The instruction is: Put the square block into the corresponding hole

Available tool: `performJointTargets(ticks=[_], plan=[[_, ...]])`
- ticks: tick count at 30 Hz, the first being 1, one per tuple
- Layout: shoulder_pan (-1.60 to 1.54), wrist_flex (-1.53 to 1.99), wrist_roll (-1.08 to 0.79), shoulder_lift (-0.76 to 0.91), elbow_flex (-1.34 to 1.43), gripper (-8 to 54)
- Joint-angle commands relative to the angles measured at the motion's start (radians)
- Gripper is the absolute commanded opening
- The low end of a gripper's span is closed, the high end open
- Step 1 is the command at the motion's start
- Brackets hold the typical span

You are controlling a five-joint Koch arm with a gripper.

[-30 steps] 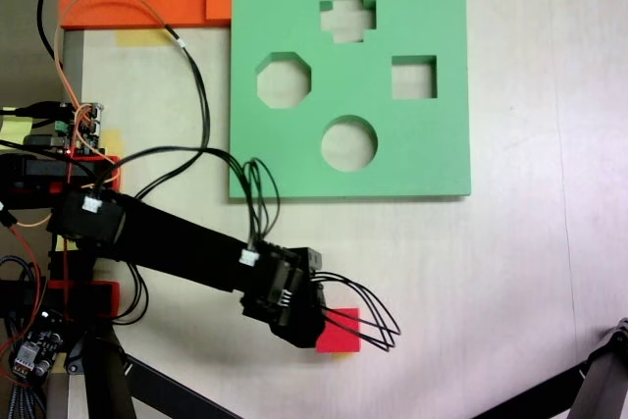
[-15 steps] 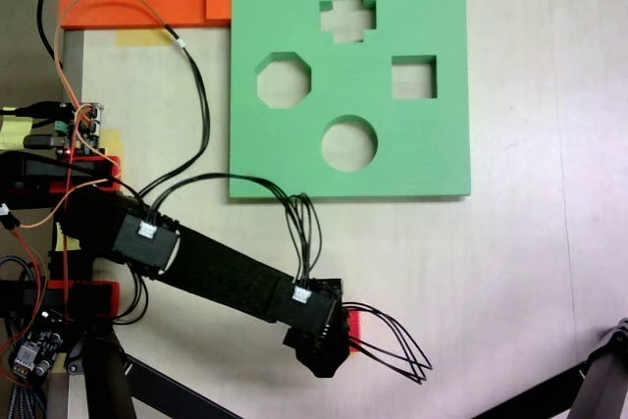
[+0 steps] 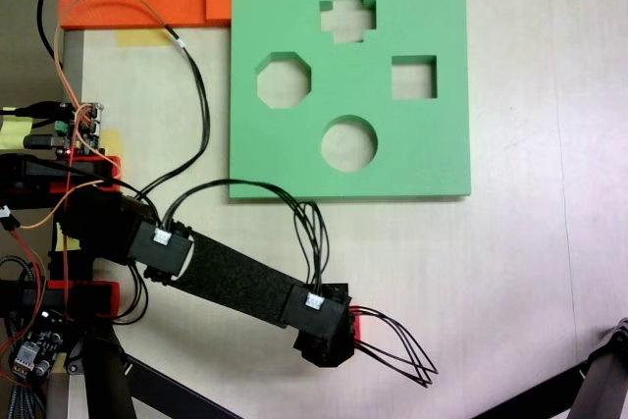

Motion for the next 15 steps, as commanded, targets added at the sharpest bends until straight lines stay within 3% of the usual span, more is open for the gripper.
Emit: performJointTargets(ticks=[1, 5, 9, 15], plan=[[0.000, -0.015, 0.000, 0.014, -0.034, 36.8], [0.000, -0.014, -0.005, 0.020, -0.032, 35.1], [0.002, -0.011, -0.021, 0.055, -0.032, 41.5], [-0.018, -0.014, -0.029, 0.058, -0.028, 41.5]])
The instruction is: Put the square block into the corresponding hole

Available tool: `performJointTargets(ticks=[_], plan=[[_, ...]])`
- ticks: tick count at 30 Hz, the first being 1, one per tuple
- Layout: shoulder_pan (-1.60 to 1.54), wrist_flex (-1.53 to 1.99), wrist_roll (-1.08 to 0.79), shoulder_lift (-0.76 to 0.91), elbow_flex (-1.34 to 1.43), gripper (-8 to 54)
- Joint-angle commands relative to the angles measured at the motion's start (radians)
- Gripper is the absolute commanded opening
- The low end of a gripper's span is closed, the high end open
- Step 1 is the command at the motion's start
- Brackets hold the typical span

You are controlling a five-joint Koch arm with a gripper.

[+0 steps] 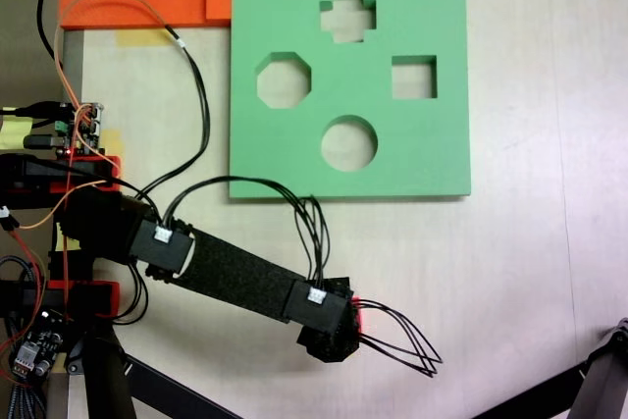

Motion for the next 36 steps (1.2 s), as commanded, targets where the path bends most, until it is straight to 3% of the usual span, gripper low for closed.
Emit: performJointTargets(ticks=[1, 7, 15, 28, 30, 36], plan=[[-0.002, 0.000, -0.008, 0.054, -0.026, 41.5], [-0.014, -0.038, -0.066, 0.044, 0.012, 40.9], [0.026, -0.038, -0.052, 0.035, 0.064, 15.9], [-0.069, 0.044, 0.325, 0.351, 0.054, 15.8], [-0.138, 0.041, 0.405, 0.376, -0.006, 10.4], [-0.399, 0.041, 0.597, 0.268, -0.221, 9.0]])
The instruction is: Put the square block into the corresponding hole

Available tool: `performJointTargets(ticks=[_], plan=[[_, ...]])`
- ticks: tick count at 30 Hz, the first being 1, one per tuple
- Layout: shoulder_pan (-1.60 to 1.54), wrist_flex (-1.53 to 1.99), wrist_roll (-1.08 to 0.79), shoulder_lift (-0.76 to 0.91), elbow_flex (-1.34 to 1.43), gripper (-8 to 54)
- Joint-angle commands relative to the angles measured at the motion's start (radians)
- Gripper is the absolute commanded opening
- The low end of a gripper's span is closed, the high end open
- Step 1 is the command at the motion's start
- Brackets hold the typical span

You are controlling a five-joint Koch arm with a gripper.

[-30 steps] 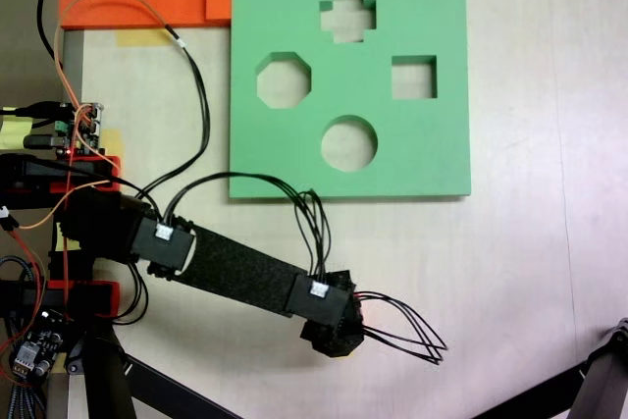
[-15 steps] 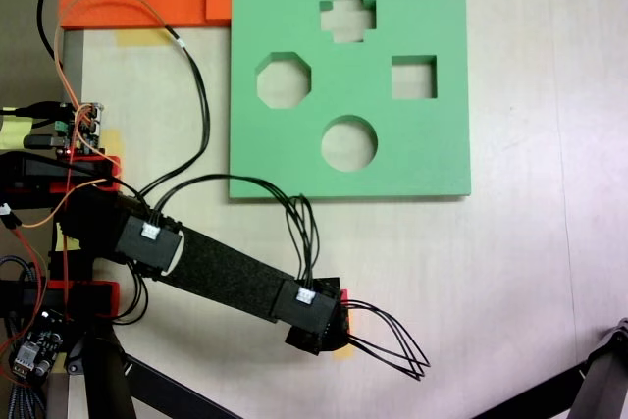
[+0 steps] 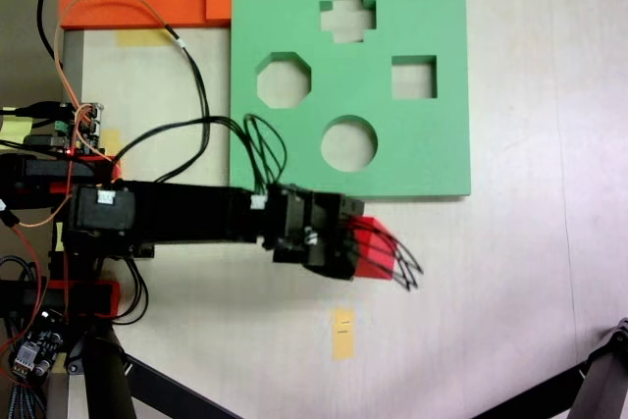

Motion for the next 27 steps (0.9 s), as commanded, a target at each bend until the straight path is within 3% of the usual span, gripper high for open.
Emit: performJointTargets(ticks=[1, 12, 19, 27], plan=[[-0.077, 0.029, 0.087, -0.029, -0.115, 9.0], [-0.419, 0.026, 0.281, -0.334, -0.508, 9.0], [-0.525, -0.038, 0.434, -0.370, -0.526, 9.0], [-0.532, -0.132, 0.465, -0.414, -0.526, 9.1]])
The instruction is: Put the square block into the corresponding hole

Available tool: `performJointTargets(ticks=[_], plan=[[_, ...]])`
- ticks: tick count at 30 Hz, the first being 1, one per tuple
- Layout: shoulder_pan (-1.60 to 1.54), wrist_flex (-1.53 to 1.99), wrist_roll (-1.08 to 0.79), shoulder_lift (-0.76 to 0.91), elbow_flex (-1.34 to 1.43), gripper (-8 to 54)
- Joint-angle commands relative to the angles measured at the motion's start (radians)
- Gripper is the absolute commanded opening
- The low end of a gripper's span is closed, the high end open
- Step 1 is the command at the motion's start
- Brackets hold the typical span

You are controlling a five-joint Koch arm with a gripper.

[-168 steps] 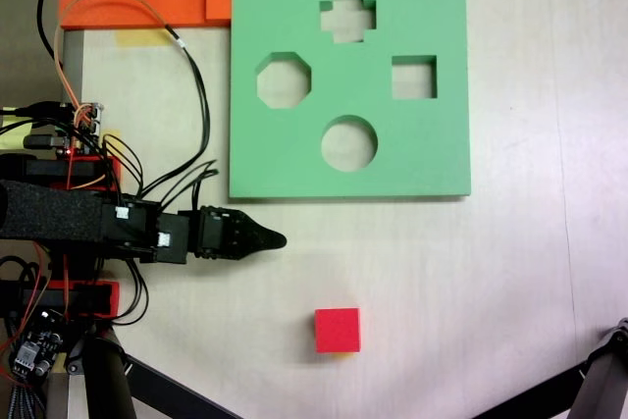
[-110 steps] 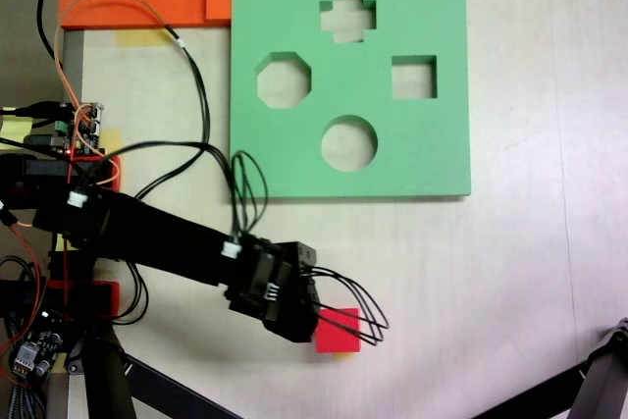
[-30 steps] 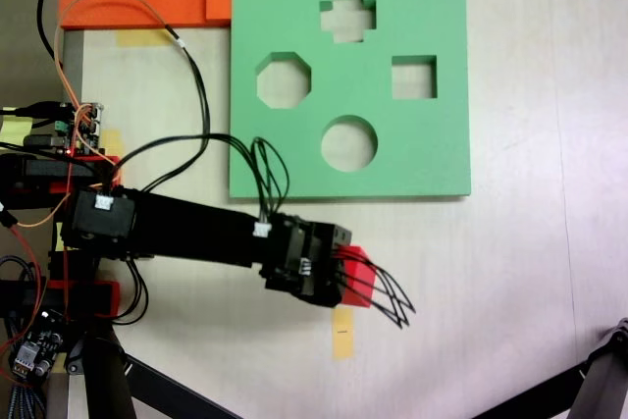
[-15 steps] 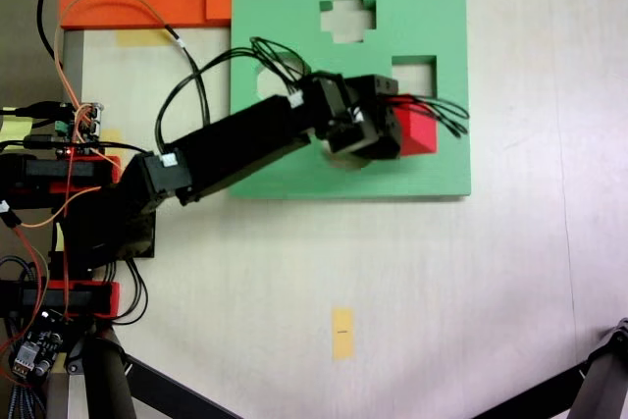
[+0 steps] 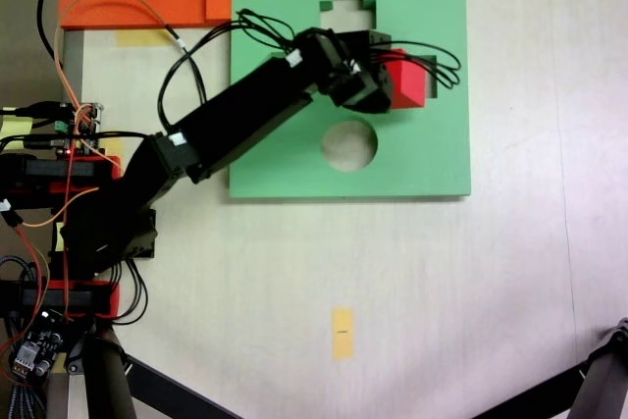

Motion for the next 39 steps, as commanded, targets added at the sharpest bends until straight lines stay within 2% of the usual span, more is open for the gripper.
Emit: performJointTargets(ticks=[1, 32, 39], plan=[[-0.020, -0.094, 0.034, 0.014, -0.067, 9.1], [-0.067, -0.186, 0.087, -0.147, -0.075, 9.6], [-0.075, -0.114, 0.087, -0.141, -0.074, 12.0]])
